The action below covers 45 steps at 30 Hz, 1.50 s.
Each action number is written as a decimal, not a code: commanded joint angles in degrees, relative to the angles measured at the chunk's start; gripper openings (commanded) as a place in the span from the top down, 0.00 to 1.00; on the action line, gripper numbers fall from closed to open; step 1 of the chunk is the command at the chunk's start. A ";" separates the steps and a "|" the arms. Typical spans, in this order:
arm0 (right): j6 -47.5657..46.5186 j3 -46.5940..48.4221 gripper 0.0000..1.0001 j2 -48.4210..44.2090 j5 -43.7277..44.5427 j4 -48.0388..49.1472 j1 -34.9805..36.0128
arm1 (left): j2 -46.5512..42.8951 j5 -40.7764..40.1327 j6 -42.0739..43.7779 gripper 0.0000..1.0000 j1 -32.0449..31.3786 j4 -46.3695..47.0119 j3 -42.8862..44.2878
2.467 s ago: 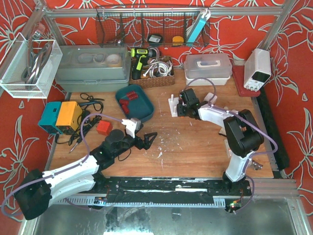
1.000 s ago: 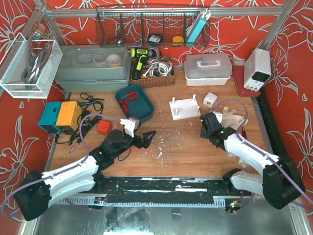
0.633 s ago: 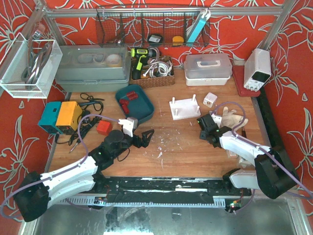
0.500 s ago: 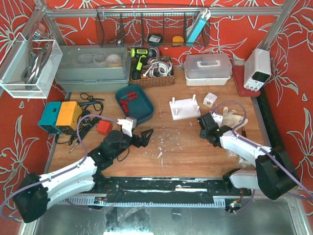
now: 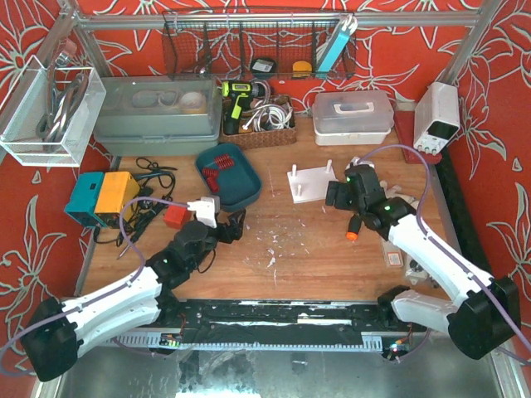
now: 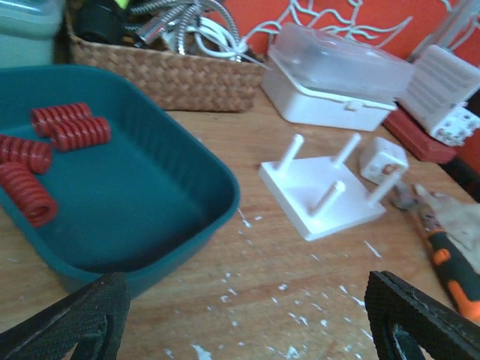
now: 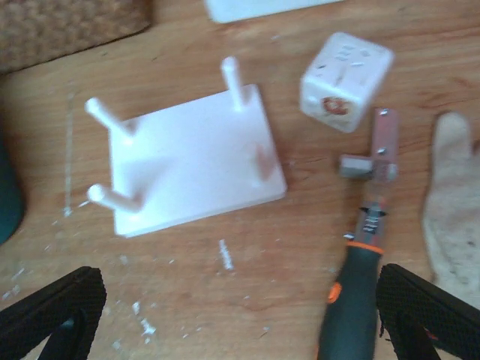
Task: Install the large spring
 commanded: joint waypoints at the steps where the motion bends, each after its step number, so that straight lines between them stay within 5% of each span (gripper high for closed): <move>1: -4.54 -3.29 0.01 -2.07 -12.99 2.88 0.18 | 2.68 -8.35 -1.89 0.13 1.08 -3.17 4.95; 13: -5.27 -15.53 0.05 -17.05 -12.61 13.68 0.30 | 31.29 -0.49 -0.35 0.31 13.75 -11.38 27.32; 22: -4.43 -17.09 0.06 -16.47 -13.40 16.37 0.56 | 48.70 2.59 4.58 0.42 21.91 -21.06 41.26; 27: -4.50 -16.78 0.06 -15.00 -13.55 16.77 0.91 | 52.00 4.54 -4.72 0.43 24.75 -20.41 42.99; 30: -4.69 -16.70 0.06 -14.85 -13.45 16.81 1.07 | 54.18 -1.23 -11.32 0.41 24.75 -23.31 44.96; 34: -5.13 -16.54 0.06 -14.84 -12.71 16.60 1.26 | 56.87 5.27 -16.46 0.36 24.77 -24.24 49.27; 40: -5.61 -16.47 0.07 -15.38 -11.54 16.08 1.48 | 60.38 -0.28 -33.93 0.61 24.20 -39.18 60.45; 45: -5.79 -16.26 0.07 -15.38 -11.47 16.07 1.80 | 65.62 -1.10 -41.74 0.66 24.19 -52.71 68.64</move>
